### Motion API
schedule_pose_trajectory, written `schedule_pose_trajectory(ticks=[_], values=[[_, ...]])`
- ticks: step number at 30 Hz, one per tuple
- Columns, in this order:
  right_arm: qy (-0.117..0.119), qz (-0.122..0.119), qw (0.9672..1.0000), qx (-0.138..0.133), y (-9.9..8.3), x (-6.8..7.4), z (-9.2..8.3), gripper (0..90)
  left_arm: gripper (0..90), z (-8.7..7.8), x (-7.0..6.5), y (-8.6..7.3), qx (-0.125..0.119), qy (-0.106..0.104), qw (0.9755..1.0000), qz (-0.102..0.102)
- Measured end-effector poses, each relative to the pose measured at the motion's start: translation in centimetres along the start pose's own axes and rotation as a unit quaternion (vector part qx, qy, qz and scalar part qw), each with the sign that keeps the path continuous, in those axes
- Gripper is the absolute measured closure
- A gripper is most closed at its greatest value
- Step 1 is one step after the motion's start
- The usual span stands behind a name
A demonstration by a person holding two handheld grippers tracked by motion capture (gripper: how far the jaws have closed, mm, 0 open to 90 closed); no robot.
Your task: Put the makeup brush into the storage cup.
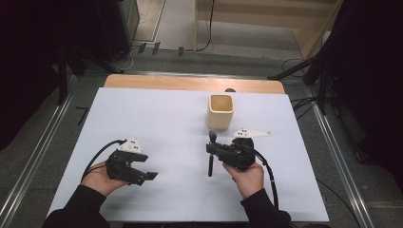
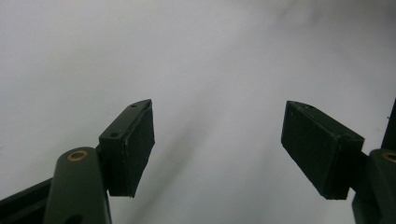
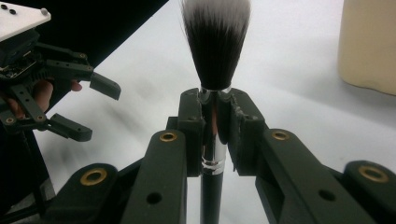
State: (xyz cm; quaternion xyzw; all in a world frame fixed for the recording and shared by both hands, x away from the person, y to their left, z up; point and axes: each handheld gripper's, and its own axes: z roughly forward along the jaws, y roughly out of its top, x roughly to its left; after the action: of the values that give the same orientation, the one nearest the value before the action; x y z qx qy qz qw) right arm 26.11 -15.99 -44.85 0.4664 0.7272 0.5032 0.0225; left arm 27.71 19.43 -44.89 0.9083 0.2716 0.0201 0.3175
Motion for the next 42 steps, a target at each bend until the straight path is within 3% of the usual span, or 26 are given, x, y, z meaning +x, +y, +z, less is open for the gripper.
schedule_pose_trajectory(ticks=[4, 13, 21, 34, 42], values=[[0.015, 0.004, 0.9999, -0.005, 0.1, -0.1, -0.1, 77.8, 27.0, -0.3, 0.2, -0.4, -0.002, 0.001, 1.0000, 0.003], [0.005, -0.012, 0.9999, -0.004, 0.7, -0.2, -0.4, 77.8, 27.0, -0.7, 0.7, -1.2, 0.001, 0.017, 0.9998, 0.009], [0.001, -0.024, 0.9996, -0.012, 2.1, 0.0, -0.9, 77.9, 27.0, -1.0, 1.3, -1.7, 0.000, 0.026, 0.9996, 0.002], [-0.005, -0.056, 0.9984, -0.006, 4.0, -0.3, -1.4, 77.9, 26.9, -1.1, 1.3, -1.7, -0.003, 0.026, 0.9997, 0.004], [-0.006, -0.062, 0.9980, -0.009, 5.0, -0.2, -2.0, 77.9, 26.8, -1.0, 1.2, -1.7, 0.000, 0.021, 0.9998, 0.003]])
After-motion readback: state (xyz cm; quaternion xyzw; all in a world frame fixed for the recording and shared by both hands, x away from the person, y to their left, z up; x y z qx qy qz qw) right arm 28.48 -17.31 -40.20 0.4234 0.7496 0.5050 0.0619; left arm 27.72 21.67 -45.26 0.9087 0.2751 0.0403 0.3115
